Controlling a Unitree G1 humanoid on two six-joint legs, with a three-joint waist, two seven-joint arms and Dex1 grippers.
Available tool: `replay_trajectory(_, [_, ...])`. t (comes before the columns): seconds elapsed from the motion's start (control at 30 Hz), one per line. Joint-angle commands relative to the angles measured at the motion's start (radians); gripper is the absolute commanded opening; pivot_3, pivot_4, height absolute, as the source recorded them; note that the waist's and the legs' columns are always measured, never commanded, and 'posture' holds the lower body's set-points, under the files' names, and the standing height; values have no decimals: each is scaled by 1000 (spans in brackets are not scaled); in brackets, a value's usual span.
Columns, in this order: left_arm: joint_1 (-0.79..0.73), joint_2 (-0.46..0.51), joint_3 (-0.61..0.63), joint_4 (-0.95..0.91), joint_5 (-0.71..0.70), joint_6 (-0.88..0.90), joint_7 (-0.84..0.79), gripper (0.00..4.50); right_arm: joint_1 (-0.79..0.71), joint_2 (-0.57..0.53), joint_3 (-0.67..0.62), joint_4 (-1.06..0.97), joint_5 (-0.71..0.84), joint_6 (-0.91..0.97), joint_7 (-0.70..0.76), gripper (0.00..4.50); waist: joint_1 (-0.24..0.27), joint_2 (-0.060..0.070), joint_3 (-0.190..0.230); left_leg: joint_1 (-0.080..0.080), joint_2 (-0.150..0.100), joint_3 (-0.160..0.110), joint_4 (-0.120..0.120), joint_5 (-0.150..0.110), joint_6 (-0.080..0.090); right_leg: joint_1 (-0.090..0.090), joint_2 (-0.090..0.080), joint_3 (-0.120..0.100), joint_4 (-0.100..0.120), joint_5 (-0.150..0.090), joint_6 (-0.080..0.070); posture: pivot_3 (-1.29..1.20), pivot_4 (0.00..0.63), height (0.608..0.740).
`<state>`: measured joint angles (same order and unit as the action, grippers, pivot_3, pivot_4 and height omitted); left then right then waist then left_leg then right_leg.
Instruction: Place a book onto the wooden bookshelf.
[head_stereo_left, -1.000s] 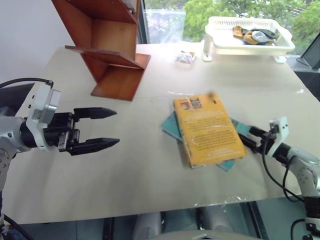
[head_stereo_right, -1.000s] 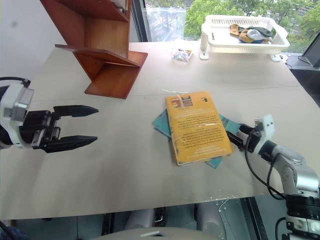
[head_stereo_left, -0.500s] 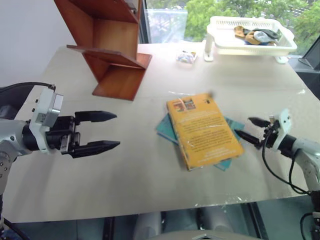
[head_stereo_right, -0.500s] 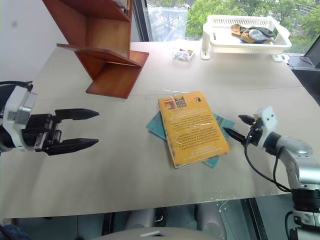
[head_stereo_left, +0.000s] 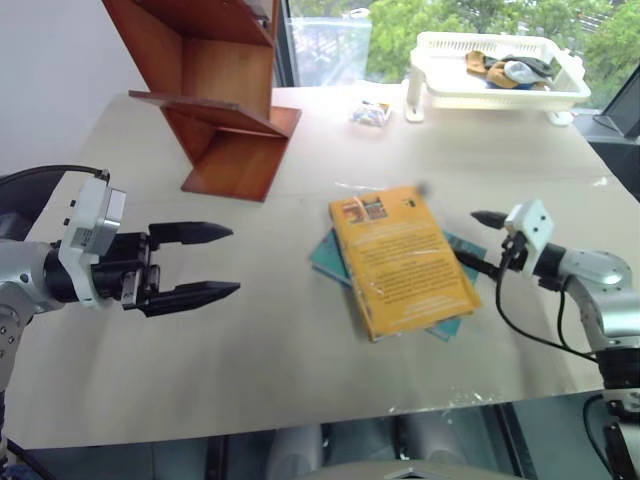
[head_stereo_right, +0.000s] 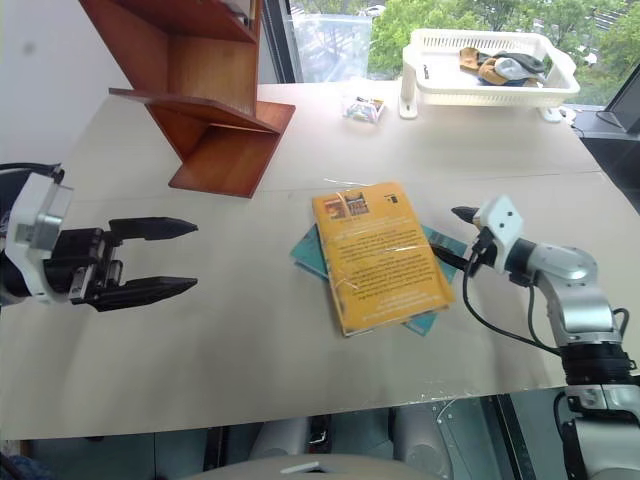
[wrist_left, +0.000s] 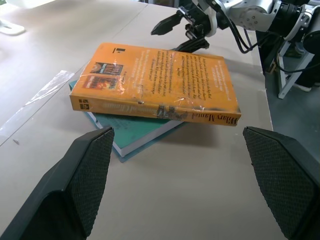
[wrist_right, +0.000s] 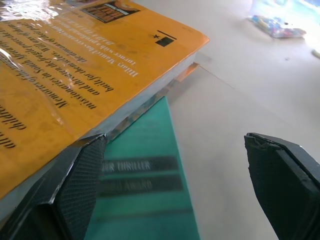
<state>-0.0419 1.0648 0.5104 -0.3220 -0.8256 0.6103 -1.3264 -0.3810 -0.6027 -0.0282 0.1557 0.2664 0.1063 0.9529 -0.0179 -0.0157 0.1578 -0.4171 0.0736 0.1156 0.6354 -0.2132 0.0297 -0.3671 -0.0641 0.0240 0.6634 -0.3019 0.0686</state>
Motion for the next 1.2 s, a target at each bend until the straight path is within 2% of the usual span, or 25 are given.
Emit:
replay_trajectory(0.03, [17, 2, 50, -36, -13, -2, 5, 4407, -30, 17, 21, -34, 6, -7, 14, 4500, 1, 0, 0, 0, 0, 0, 0, 0, 0, 0, 0, 0, 0, 0, 0, 0, 150, 740])
replay_trajectory(0.43, [50, -9, 72, -74, -27, 15, 33, 4407, -75, 91, 98, -3, -28, -22, 20, 4500, 2, -1, 0, 0, 0, 0, 0, 1, -2, 0, 0, 0, 0, 0, 0, 0, 150, 740])
replay_trajectory(1.2, [47, -18, 64, -77, -20, 11, 55, 4407, -199, 184, 127, 172, -93, -116, 7, 4500, 0, -1, 0, 0, 0, 1, 0, 1, -2, -1, 0, 0, 1, 0, 0, 0, 150, 740])
